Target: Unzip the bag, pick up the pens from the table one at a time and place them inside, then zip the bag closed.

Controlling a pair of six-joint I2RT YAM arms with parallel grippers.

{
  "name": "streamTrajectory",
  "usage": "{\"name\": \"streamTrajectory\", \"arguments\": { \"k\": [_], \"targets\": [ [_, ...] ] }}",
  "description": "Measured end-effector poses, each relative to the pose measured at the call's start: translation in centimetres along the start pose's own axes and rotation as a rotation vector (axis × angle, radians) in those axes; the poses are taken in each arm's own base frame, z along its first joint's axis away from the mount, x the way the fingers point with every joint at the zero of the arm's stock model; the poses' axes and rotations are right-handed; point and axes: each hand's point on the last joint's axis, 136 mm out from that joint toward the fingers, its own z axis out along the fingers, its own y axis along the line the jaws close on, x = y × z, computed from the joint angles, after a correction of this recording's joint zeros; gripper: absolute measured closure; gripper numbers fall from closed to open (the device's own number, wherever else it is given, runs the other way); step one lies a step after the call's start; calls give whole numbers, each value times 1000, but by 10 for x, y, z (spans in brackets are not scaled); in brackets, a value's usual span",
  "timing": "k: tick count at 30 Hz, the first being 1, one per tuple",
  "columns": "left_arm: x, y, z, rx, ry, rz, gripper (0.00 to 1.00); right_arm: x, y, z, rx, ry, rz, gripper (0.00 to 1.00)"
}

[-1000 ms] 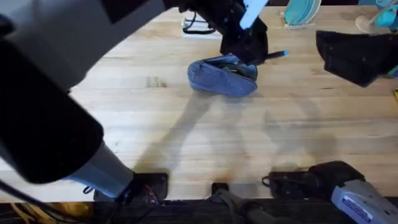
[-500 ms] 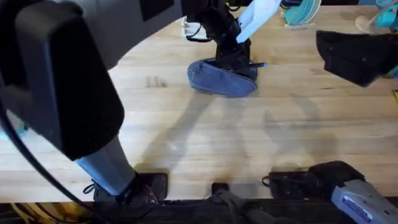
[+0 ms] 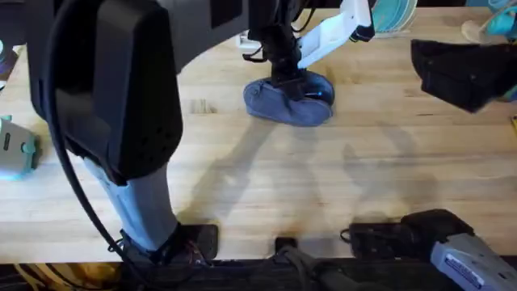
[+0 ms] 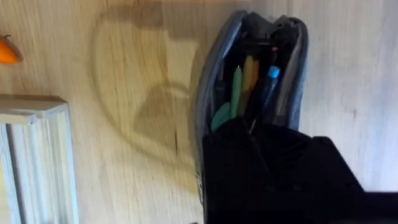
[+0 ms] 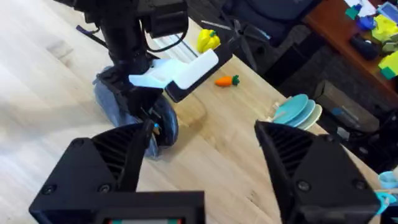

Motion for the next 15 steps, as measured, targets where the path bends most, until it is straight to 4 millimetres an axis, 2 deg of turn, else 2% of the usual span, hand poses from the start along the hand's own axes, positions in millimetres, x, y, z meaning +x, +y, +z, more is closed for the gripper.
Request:
{"name": "streamTrajectory", "arguments": {
  "k": [6,7,12,13,15],
  "targets": [
    [2,1,0,-6,8,-1,957,0,0,0,0,0,0,7],
    [2,2,0,-7,10,5,906,0,0,0,0,0,0,7],
    [3,2,0,-8,12,3,134,0,0,0,0,0,0,7],
    [3,2,0,-8,11,0,44,0,0,0,0,0,0,7],
    [3,2,-1,-8,11,0,11,0,0,0,0,0,0,7]
  ]
}}
